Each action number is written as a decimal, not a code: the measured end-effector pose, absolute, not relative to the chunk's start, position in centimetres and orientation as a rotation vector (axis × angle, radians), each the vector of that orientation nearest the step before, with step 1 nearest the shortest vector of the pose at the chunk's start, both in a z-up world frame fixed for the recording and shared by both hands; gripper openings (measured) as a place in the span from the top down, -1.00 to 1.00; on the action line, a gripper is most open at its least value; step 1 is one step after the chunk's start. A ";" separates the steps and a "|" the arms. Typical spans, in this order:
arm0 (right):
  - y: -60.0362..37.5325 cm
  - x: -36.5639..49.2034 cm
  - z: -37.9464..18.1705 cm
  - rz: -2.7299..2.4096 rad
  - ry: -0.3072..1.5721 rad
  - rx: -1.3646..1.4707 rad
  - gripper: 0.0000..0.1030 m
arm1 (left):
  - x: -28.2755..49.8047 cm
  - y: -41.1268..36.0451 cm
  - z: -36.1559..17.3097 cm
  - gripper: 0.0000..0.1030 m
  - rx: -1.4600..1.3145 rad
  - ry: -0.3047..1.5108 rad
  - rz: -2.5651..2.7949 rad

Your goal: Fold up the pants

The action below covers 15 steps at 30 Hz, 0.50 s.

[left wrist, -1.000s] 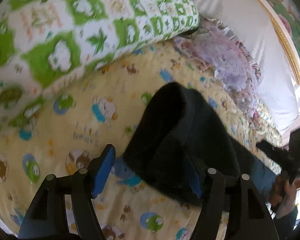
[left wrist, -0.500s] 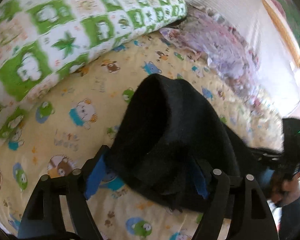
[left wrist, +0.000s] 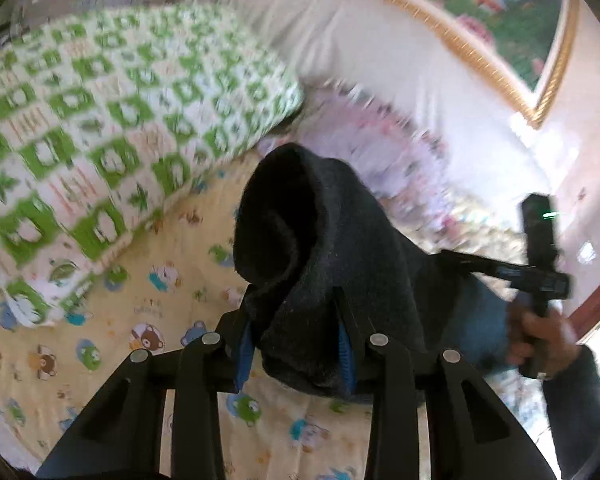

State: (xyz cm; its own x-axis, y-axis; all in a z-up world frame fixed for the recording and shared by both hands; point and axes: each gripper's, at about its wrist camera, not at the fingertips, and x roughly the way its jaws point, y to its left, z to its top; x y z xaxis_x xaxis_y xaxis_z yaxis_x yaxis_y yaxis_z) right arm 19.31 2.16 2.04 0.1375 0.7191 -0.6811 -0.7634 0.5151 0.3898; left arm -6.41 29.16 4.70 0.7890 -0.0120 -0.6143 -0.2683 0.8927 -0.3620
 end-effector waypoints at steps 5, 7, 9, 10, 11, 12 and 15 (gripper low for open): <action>4.5 19.9 -1.5 1.044 1.012 -0.054 0.75 | -5.0 31.6 0.8 0.34 -0.473 0.761 0.192; 5.0 20.0 -3.2 1.005 1.009 -0.067 0.74 | -4.6 32.8 -0.8 0.39 -0.472 0.795 0.241; 5.1 20.1 -4.4 0.975 1.016 -0.065 0.73 | -4.5 33.7 -1.8 0.37 -0.479 0.801 0.242; 4.8 20.0 -4.5 0.975 1.016 -0.046 0.66 | -4.7 33.9 -2.0 0.33 -0.487 0.797 0.243; 4.4 20.1 -4.5 0.974 1.011 -0.022 0.53 | -4.7 33.9 -2.1 0.32 -0.487 0.799 0.246; 3.9 20.1 -4.2 0.965 1.009 -0.005 0.46 | -4.9 33.4 -1.9 0.29 -0.463 0.804 0.251; 1.3 19.6 -2.4 0.965 0.959 0.052 0.40 | -5.1 31.8 -0.7 0.11 -0.359 0.803 0.304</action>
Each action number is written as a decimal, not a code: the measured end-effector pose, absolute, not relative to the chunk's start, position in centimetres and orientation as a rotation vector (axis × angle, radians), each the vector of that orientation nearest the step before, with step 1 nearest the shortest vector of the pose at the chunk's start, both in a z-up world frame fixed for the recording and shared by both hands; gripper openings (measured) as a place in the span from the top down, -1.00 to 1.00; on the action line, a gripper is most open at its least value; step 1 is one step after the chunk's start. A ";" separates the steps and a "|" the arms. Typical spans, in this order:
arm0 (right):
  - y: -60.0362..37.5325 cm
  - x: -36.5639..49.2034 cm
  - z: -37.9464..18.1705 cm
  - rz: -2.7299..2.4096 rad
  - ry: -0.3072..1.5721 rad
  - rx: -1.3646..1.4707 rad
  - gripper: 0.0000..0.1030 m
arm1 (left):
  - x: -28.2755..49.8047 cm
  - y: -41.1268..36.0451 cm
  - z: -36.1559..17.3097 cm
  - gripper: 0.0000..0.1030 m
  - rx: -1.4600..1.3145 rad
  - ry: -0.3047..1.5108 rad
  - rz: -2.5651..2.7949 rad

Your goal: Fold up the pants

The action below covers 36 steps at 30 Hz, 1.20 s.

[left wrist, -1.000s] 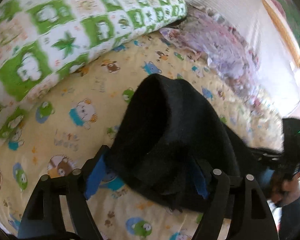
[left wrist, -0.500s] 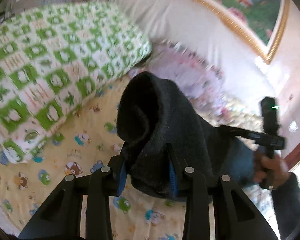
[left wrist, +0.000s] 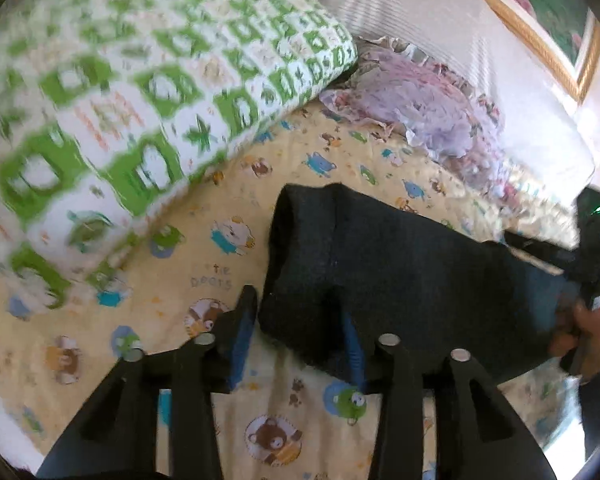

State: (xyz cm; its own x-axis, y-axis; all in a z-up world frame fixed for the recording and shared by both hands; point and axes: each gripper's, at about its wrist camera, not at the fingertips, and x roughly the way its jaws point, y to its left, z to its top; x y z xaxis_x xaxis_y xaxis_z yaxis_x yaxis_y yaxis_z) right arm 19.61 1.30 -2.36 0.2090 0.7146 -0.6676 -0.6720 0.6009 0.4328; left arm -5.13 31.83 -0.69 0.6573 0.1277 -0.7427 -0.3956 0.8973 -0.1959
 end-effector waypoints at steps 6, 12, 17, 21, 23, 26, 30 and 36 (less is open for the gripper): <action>-5.3 18.6 0.1 0.904 0.901 0.158 0.21 | -7.1 31.6 3.1 -0.15 -0.332 0.706 0.380; -12.4 17.1 0.8 0.826 0.891 0.242 0.19 | -5.5 29.4 4.7 -0.21 -0.358 0.696 0.277; -17.3 15.6 0.7 0.746 0.888 0.290 0.18 | -2.4 25.1 4.8 -0.26 -0.324 0.724 0.166; -22.3 14.6 0.2 0.642 0.874 0.339 0.18 | 0.0 20.9 5.0 -0.30 -0.284 0.745 0.066; -24.7 14.2 -0.1 0.595 0.869 0.371 0.17 | 1.4 18.9 4.9 -0.32 -0.272 0.757 0.006; -27.7 13.8 -0.6 0.533 0.864 0.413 0.14 | 3.3 16.0 4.9 -0.34 -0.249 0.774 -0.070; -31.1 13.1 -1.2 0.464 0.858 0.455 0.12 | 5.6 12.2 4.6 -0.40 -0.207 0.807 -0.147; -33.7 12.5 -1.4 0.415 0.850 0.475 0.11 | 7.8 7.9 4.0 -0.40 -0.170 0.842 -0.230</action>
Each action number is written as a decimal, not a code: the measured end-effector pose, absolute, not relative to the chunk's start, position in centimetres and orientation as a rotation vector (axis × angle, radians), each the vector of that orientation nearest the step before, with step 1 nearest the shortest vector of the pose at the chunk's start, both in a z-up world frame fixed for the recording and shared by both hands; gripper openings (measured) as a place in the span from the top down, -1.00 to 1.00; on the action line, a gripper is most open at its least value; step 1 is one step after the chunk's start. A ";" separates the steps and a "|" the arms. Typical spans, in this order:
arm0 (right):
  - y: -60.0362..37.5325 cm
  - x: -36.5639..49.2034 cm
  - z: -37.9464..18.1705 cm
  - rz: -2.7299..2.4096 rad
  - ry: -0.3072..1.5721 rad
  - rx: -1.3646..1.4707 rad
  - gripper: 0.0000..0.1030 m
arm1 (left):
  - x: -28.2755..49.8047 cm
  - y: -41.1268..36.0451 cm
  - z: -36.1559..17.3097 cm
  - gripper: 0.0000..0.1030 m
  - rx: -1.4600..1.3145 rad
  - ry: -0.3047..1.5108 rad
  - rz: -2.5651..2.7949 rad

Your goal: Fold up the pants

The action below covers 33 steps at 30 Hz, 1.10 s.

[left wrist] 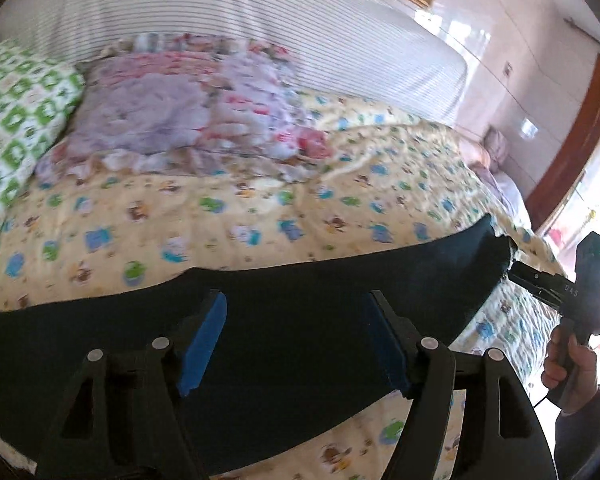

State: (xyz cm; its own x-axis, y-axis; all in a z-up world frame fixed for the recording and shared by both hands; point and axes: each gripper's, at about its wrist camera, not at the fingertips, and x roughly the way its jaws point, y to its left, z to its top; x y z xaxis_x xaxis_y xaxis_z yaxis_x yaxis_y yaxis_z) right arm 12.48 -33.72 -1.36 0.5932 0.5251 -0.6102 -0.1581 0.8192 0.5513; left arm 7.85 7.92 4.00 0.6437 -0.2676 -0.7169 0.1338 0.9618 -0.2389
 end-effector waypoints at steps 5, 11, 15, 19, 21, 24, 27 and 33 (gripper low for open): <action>-35.2 12.0 -1.5 0.391 0.843 0.491 -0.05 | 8.9 6.0 3.7 -0.42 -0.172 0.861 -0.268; -36.8 11.5 -1.9 0.358 0.836 0.511 -0.10 | 10.5 3.6 3.4 -0.45 -0.164 0.887 -0.318; -37.9 11.6 -2.9 0.326 0.854 0.551 -0.10 | 12.2 1.1 3.0 -0.47 -0.128 0.917 -0.373; -38.7 11.9 -3.9 0.319 0.870 0.620 -0.10 | 14.6 -1.7 2.7 -0.47 -0.106 0.946 -0.434; -39.0 11.9 -4.6 0.327 0.873 0.654 -0.11 | 16.0 -3.6 2.6 -0.47 -0.074 0.959 -0.475; -39.4 12.1 -5.4 0.324 0.885 0.705 -0.19 | 18.2 -6.7 2.3 -0.49 -0.019 0.987 -0.544; -40.1 12.6 -5.7 0.334 0.867 0.781 -0.20 | 20.6 -9.5 1.7 -0.50 -0.003 1.024 -0.605; -41.1 13.9 -6.6 0.313 0.861 0.922 -0.24 | 25.6 -15.2 -0.4 -0.51 0.016 1.137 -0.728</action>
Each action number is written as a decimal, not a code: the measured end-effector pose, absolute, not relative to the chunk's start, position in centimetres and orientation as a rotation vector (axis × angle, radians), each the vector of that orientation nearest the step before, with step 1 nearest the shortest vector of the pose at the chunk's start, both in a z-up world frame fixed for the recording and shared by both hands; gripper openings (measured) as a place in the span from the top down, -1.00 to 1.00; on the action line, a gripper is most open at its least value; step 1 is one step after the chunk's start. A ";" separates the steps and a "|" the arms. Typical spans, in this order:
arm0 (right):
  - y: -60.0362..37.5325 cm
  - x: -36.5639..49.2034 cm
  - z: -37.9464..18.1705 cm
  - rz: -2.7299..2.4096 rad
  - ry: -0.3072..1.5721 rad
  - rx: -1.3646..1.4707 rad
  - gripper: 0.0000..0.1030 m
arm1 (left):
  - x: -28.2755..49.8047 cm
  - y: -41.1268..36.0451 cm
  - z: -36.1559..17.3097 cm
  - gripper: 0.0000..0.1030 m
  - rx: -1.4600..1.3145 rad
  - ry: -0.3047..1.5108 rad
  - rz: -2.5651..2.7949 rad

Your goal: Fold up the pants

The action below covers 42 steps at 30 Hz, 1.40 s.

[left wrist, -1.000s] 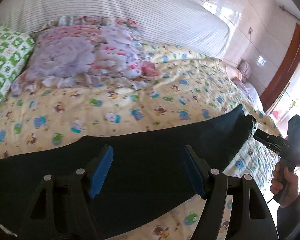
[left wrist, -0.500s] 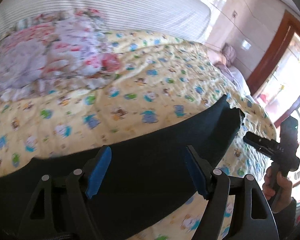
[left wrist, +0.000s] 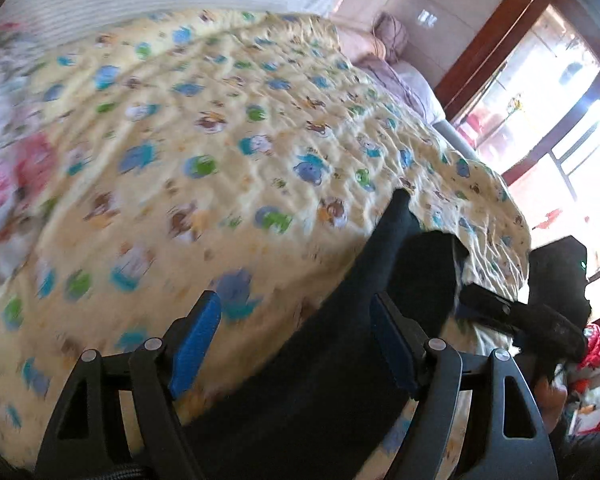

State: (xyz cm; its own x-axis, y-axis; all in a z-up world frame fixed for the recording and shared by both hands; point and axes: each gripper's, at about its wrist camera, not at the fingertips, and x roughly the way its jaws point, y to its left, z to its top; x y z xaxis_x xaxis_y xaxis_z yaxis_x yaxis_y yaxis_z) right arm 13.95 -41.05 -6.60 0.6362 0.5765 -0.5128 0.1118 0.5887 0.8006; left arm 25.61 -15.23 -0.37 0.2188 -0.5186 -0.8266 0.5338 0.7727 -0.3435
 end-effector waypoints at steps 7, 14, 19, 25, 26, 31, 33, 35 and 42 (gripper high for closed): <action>-41.0 14.3 -6.6 0.305 0.839 0.936 -0.24 | 28.6 -19.8 -2.8 -0.50 0.045 1.259 -0.807; -41.3 14.5 -7.8 0.281 0.840 0.938 0.59 | 28.5 -23.8 -4.1 -0.37 0.203 1.288 -0.847; -41.8 14.0 -8.1 0.312 0.803 0.969 0.73 | 27.5 -25.0 -3.8 0.67 0.178 1.285 -0.946; -41.4 13.6 -6.7 0.353 0.752 0.971 0.75 | 26.7 -23.8 -2.5 0.78 0.123 1.219 -0.962; -41.3 13.5 -6.3 0.359 0.744 0.966 0.75 | 26.7 -23.2 -1.9 0.78 0.101 1.207 -0.970; -40.3 13.1 -3.6 0.428 0.683 0.938 0.76 | 25.6 -19.7 1.1 0.80 0.003 1.133 -1.010; -39.3 12.9 -2.1 0.481 0.651 0.924 0.76 | 24.9 -18.2 2.3 0.80 -0.030 1.095 -1.028; -38.1 12.7 -0.7 0.558 0.626 0.912 0.76 | 23.8 -16.0 3.8 0.80 -0.060 1.041 -1.050; -31.5 12.9 1.3 0.809 0.640 0.918 0.76 | 20.5 -8.2 5.7 0.80 -0.177 0.936 -1.031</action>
